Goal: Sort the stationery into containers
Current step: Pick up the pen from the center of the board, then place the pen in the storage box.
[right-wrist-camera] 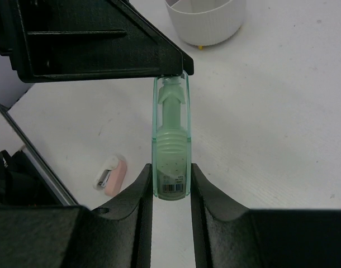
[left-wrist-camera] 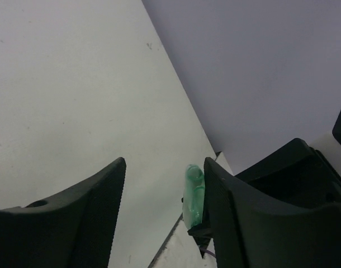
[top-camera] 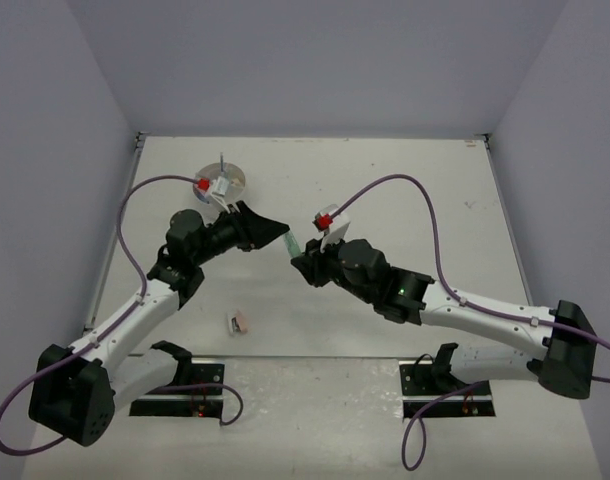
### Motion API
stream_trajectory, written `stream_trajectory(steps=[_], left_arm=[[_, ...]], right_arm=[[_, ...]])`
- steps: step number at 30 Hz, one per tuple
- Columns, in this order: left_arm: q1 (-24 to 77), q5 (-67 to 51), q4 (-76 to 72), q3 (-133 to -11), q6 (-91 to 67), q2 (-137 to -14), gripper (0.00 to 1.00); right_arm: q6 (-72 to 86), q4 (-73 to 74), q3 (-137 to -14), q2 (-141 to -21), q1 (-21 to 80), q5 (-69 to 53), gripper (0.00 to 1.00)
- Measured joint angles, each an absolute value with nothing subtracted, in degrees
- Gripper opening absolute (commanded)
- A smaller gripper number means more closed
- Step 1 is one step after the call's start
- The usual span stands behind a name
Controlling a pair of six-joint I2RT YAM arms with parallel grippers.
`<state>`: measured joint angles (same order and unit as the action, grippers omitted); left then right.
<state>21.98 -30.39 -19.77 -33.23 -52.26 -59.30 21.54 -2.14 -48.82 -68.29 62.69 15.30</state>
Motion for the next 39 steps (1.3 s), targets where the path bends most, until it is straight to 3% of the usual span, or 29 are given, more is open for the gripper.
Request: stream_trajectory(steps=[7, 9, 13, 15, 18, 19, 20, 21, 25, 29, 33, 39], left_arm=[[26.0, -34.7, -30.2, -31.5, -57.0, -64.0, 0.54], [26.5, -35.6, -31.5, -31.0, -58.0, -64.7, 0.42], [26.8, -35.8, -32.6, -31.0, -58.7, -64.5, 0.00], [26.8, -35.4, -31.8, -31.0, -58.0, -64.2, 0.00], [27.0, -33.8, -28.0, -32.0, -56.0, -63.6, 0.00], [27.1, -32.8, -26.0, -32.7, -54.9, -63.4, 0.00], [27.3, -31.8, -23.7, -33.7, -53.8, -63.2, 0.00], [27.5, -30.2, -20.6, -35.2, -52.3, -63.1, 0.00], [24.8, -11.6, -6.7, -43.8, -44.9, -63.3, 0.00], [15.4, 1.0, -0.1, -48.3, -41.4, -64.7, 0.00], [6.0, 7.9, 4.4, -50.0, -40.7, -69.1, 0.00], [0.7, 10.9, 7.4, -55.4, -39.7, -77.5, 0.00]], right_arm=[[19.2, -2.4, -47.9, -66.3, 62.7, 16.0, 0.00], [18.9, -2.2, -47.9, -66.4, 62.7, 16.9, 0.00], [18.8, -2.2, -47.9, -66.5, 62.7, 18.3, 0.00], [18.7, -2.1, -47.9, -66.5, 62.7, 18.9, 0.05], [18.5, -2.1, -48.0, -67.2, 62.7, 19.1, 0.23], [18.5, -2.1, -48.0, -67.4, 62.7, 19.2, 0.66], [18.5, -2.2, -48.0, -67.5, 62.7, 19.5, 0.95], [18.8, -2.5, -48.0, -67.5, 62.7, 19.9, 0.99], [19.0, -2.2, -46.9, -65.8, 62.7, 22.2, 0.99], [19.3, -0.9, -44.4, -62.1, 62.8, 24.5, 0.99], [19.3, -0.5, -42.8, -59.3, 62.8, 26.5, 0.99], [19.3, -0.2, -41.7, -58.6, 62.8, 28.0, 0.99]])
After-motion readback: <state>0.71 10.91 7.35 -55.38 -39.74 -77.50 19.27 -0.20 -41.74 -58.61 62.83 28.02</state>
